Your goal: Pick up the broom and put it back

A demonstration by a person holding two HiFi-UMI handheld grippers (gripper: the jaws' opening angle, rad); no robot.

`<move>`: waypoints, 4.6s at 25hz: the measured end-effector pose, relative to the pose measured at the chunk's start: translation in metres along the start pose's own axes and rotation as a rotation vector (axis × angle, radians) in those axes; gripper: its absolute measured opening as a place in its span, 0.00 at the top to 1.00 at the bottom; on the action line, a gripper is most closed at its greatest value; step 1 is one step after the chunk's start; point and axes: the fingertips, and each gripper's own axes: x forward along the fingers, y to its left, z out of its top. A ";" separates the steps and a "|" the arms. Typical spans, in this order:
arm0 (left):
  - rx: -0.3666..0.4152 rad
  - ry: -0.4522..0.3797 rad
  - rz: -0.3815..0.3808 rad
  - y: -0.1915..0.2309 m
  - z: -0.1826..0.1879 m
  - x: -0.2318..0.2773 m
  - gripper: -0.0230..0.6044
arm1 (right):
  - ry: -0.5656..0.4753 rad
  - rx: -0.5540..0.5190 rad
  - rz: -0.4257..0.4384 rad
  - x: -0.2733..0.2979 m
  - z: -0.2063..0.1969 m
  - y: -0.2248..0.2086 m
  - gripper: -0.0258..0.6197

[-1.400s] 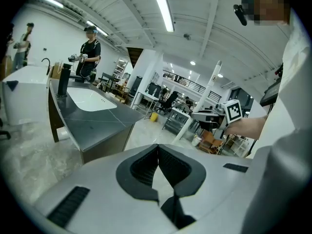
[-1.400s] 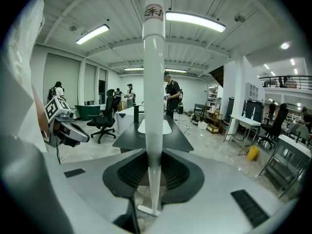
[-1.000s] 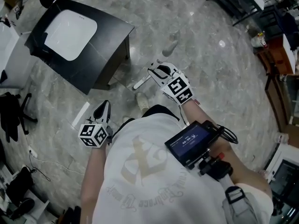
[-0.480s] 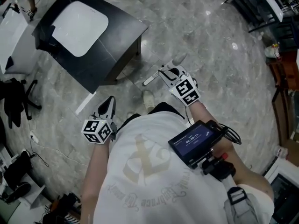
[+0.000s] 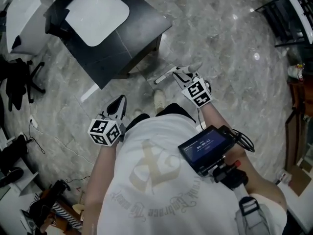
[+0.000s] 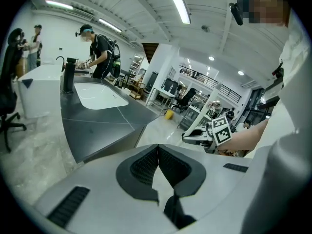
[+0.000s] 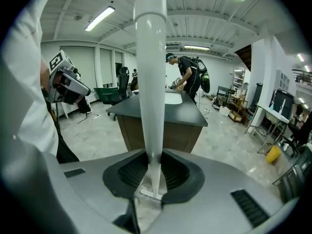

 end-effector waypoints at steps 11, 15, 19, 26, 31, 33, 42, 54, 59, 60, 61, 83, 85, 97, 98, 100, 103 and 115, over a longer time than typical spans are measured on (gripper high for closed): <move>-0.102 -0.013 0.111 0.011 -0.021 -0.011 0.94 | 0.133 -0.088 0.118 0.061 -0.033 0.015 0.81; -0.131 -0.020 0.141 0.007 -0.033 -0.015 0.94 | 0.169 -0.076 0.138 0.078 -0.045 0.025 0.81; -0.149 -0.025 0.173 0.009 -0.042 -0.025 0.94 | 0.192 -0.077 0.158 0.090 -0.053 0.036 0.81; -0.187 -0.040 0.229 0.009 -0.054 -0.042 0.94 | 0.233 -0.068 0.185 0.105 -0.065 0.054 0.81; -0.228 -0.044 0.252 0.018 -0.073 -0.059 0.94 | 0.271 -0.075 0.206 0.123 -0.071 0.082 0.81; -0.248 -0.046 0.267 0.027 -0.083 -0.070 0.94 | 0.286 -0.089 0.213 0.134 -0.069 0.094 0.81; -0.302 -0.071 0.311 0.030 -0.099 -0.086 0.94 | 0.287 -0.133 0.252 0.160 -0.059 0.117 0.81; -0.324 -0.096 0.342 0.010 -0.087 -0.091 0.94 | 0.252 -0.117 0.275 0.185 -0.022 0.109 0.81; -0.337 -0.099 0.368 0.001 -0.091 -0.094 0.94 | 0.237 -0.123 0.284 0.197 -0.010 0.104 0.81; -0.337 -0.101 0.373 0.000 -0.092 -0.094 0.94 | 0.235 -0.126 0.286 0.198 -0.009 0.104 0.81; -0.338 -0.104 0.379 -0.001 -0.093 -0.095 0.94 | 0.234 -0.128 0.288 0.200 -0.008 0.103 0.81; -0.319 -0.072 0.364 0.002 -0.072 -0.105 0.94 | 0.211 -0.055 0.329 0.214 0.017 0.111 0.76; -0.318 -0.068 0.358 0.002 -0.072 -0.104 0.94 | 0.200 -0.040 0.327 0.213 0.016 0.110 0.74; -0.280 -0.099 0.307 0.023 -0.075 -0.082 0.94 | 0.143 0.005 0.240 0.206 0.011 0.077 0.68; -0.276 -0.100 0.304 0.026 -0.075 -0.080 0.94 | 0.143 0.007 0.234 0.204 0.009 0.073 0.68; -0.258 -0.101 0.296 0.035 -0.076 -0.075 0.94 | 0.137 0.012 0.222 0.202 0.007 0.066 0.68; -0.247 -0.112 0.276 0.041 -0.079 -0.077 0.94 | 0.122 0.024 0.198 0.187 0.007 0.066 0.69; -0.188 -0.189 0.195 0.018 -0.076 -0.119 0.94 | 0.016 -0.043 0.159 0.074 0.044 0.113 0.84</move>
